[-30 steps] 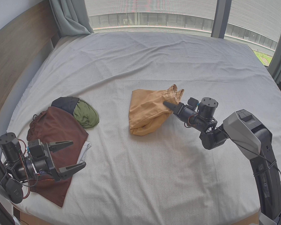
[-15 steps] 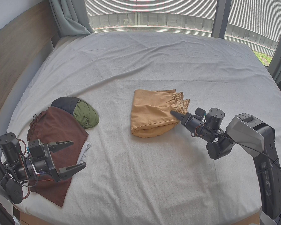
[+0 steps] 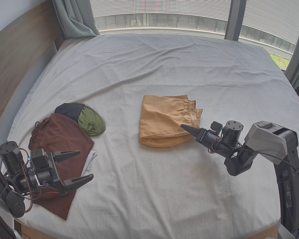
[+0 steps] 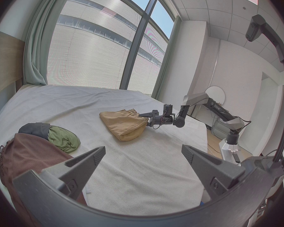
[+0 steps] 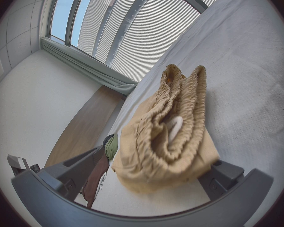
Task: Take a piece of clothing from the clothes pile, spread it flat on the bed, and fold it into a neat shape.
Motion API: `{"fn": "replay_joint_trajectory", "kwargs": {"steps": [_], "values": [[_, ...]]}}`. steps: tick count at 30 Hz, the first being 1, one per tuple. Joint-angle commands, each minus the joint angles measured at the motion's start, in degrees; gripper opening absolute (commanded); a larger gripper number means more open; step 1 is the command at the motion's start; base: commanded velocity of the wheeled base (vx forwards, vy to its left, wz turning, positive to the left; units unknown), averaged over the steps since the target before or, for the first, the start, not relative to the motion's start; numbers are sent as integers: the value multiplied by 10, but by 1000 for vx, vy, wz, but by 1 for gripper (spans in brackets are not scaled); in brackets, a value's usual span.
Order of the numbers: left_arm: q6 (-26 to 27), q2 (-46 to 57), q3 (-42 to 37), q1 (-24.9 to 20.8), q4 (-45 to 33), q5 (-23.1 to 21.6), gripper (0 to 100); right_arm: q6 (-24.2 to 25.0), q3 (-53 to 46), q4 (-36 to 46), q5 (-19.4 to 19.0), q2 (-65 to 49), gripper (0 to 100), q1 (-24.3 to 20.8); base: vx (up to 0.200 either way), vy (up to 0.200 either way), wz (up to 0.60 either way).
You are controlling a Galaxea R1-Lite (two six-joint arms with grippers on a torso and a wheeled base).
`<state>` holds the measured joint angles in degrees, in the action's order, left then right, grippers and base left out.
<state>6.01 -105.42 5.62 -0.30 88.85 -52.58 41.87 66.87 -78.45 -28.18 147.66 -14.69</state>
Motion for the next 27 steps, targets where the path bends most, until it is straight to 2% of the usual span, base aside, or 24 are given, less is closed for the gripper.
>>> {"fn": "replay_joint_trajectory", "kwargs": {"steps": [1,8,11,17,27], "values": [[-4,9,-12,-58,0,0,100,-43,-136,-43,0,-106,100,9,0,0,0],[-4,21,-31,-121,1,-3,100,-102,-273,-81,0,-206,100,35,0,0,0],[-6,58,-48,-169,0,-2,100,-140,-351,-97,0,-278,100,57,0,0,0],[-21,120,-56,-199,-1,-2,100,-193,-446,-97,0,-389,100,77,0,0,0],[-140,272,-56,-276,-4,-1,100,-226,-526,-94,0,-550,100,89,0,0,0]]}}
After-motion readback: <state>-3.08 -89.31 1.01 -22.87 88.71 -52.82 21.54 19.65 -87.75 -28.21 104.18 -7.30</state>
